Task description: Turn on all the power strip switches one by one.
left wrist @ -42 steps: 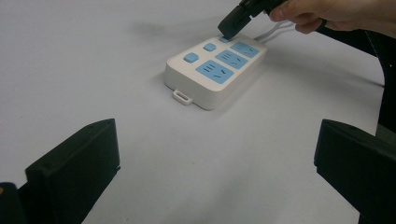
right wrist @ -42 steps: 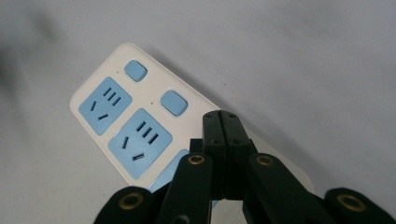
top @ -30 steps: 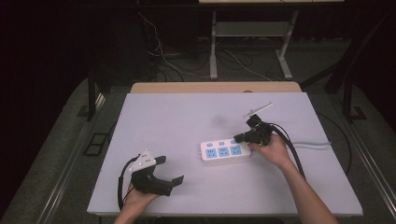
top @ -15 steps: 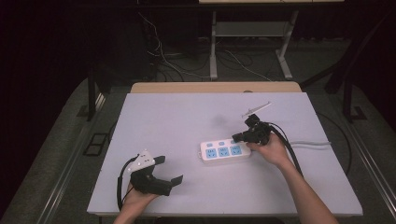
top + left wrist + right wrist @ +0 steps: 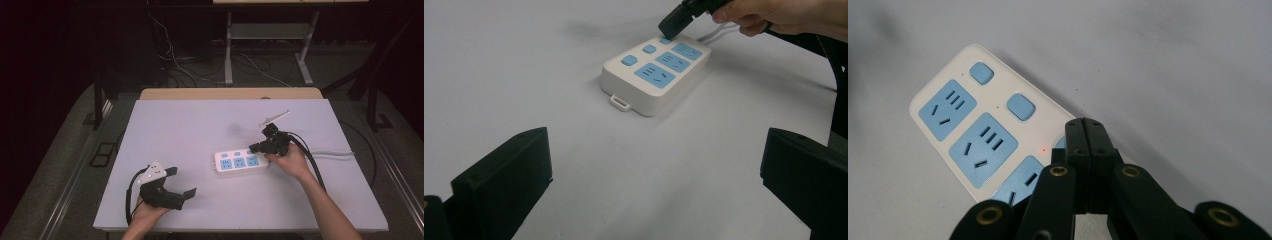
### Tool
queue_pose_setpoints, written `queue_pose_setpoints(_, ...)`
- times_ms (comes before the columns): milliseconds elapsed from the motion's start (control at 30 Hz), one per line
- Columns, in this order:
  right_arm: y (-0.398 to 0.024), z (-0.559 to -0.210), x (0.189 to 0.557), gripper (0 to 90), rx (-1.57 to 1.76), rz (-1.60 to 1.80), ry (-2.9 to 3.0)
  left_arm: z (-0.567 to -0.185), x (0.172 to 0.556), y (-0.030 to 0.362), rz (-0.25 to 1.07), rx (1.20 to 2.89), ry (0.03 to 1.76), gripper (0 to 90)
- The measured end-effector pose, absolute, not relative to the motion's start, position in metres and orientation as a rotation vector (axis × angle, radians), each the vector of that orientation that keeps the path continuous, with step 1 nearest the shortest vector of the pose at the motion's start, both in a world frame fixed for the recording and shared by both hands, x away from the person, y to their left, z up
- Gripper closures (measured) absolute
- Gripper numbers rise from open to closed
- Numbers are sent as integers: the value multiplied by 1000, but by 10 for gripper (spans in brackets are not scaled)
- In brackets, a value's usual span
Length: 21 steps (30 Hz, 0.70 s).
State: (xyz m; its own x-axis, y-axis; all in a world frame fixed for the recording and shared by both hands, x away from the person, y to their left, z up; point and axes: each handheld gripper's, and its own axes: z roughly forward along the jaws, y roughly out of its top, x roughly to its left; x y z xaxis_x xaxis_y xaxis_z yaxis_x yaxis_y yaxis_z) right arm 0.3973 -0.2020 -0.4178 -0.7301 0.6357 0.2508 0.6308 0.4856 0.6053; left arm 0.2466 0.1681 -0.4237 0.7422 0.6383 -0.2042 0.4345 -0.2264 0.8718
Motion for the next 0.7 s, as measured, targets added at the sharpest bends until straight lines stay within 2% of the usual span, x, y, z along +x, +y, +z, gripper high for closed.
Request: queue_pose_setpoints(700,-191,-415,390,900,1045,966,2680,-425,247,166,234,1875,824,0)
